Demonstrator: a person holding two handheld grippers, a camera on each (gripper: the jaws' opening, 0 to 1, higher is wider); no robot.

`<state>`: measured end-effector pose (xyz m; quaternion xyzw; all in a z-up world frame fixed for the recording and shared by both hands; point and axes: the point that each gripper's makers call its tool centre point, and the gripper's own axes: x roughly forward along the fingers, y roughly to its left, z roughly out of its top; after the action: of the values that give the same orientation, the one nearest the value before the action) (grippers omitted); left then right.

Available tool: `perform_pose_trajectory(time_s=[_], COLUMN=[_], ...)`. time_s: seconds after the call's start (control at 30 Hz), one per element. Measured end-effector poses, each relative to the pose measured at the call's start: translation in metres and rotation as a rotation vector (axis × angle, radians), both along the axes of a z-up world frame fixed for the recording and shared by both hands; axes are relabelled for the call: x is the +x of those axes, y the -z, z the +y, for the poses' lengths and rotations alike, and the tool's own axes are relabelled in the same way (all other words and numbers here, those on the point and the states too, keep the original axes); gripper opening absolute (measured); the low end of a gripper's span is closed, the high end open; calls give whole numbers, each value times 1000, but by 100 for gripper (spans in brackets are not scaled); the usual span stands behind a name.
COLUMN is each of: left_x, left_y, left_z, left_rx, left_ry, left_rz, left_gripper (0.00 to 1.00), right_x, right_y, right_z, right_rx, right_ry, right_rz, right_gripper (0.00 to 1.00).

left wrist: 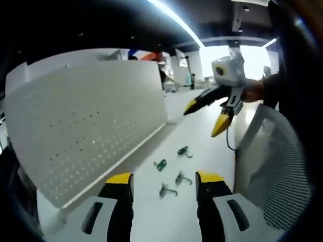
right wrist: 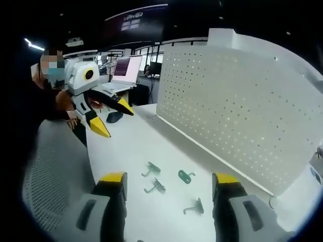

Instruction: Insert the hook assembly into the mounting plate slot until the hook locks in place.

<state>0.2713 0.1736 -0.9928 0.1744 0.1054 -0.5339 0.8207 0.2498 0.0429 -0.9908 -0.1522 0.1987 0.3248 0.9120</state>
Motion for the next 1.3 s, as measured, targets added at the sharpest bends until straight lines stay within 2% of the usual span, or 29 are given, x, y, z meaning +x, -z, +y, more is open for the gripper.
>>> perform_pose_trajectory(time_s=[0.2, 0.3, 0.47, 0.83, 1.13, 1.3], left_x=[11, 16, 21, 37, 40, 46], left_y=[16, 31, 48, 75, 101, 109], left_z=[-3, -4, -8, -14, -26, -28], left_rx=[5, 10, 22, 2, 55, 56], left_ry=[38, 47, 48, 38, 81, 80], left_rz=[28, 57, 65, 123, 122, 134], left_gripper=[44, 40, 33, 27, 19, 15], right_x=[1, 1, 1, 4, 7, 8], right_y=[0, 1, 3, 6, 7, 8], right_z=[0, 0, 0, -4, -7, -7], right_rx=[-2, -1, 0, -5, -11, -9], right_ry=[7, 9, 13, 21, 31, 38], right_rz=[0, 6, 11, 22, 29, 35], right_gripper=[66, 66, 66, 66, 66, 66])
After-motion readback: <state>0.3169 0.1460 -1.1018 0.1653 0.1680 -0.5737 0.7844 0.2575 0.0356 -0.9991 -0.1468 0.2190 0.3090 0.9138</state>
